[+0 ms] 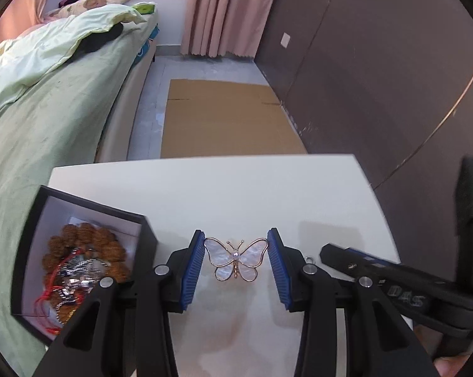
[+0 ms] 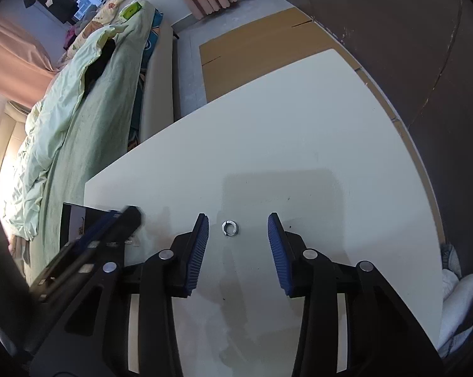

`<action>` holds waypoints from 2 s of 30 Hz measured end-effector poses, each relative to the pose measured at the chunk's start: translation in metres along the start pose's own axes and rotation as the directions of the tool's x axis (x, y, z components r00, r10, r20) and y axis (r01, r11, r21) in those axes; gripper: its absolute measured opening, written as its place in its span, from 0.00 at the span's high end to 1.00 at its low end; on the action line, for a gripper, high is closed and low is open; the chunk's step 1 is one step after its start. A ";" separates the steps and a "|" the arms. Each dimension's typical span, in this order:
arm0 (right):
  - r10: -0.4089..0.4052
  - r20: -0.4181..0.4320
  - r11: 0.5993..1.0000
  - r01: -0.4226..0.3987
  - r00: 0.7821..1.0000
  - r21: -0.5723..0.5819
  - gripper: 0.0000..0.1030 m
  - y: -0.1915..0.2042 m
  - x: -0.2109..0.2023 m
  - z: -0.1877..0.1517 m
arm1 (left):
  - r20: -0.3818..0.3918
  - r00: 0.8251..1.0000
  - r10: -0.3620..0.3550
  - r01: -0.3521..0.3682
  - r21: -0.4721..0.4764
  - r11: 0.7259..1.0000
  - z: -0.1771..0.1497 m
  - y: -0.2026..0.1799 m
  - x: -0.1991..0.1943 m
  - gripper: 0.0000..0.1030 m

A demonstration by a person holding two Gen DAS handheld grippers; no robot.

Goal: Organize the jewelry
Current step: 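Grasp the butterfly pendant with the left tool while the right tool grasps the silver ring, then drop the butterfly pendant into the box with the left tool while the right drops the ring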

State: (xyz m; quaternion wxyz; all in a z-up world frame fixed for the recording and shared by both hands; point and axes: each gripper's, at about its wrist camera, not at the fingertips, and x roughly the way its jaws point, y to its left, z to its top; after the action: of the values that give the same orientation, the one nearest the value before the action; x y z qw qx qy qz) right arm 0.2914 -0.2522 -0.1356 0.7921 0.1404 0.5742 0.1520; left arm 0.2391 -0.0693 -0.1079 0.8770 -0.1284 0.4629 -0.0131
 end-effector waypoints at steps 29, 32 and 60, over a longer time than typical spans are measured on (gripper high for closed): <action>-0.218 0.124 0.940 0.242 0.968 -0.239 0.87 0.059 0.013 -0.019 | 0.111 0.994 -0.011 0.023 -0.105 0.994 -0.003 0.072 -0.077 0.62; -0.117 0.145 0.966 0.146 0.982 -0.214 0.87 0.065 -0.003 -0.021 | 0.109 0.994 -0.007 0.020 -0.114 0.993 -0.007 0.076 -0.080 0.62; 0.347 0.191 0.933 -0.319 0.918 -0.163 0.87 0.143 -0.023 -0.054 | 0.194 0.981 -0.015 0.076 -0.312 0.947 -0.026 0.166 -0.145 0.16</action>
State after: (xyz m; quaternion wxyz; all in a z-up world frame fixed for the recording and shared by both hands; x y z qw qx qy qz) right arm 0.2216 -0.1280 -0.0751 0.8198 0.2007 0.4410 0.3054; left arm 0.1193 0.1061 -0.0436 0.8843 -0.2793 0.3703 0.0538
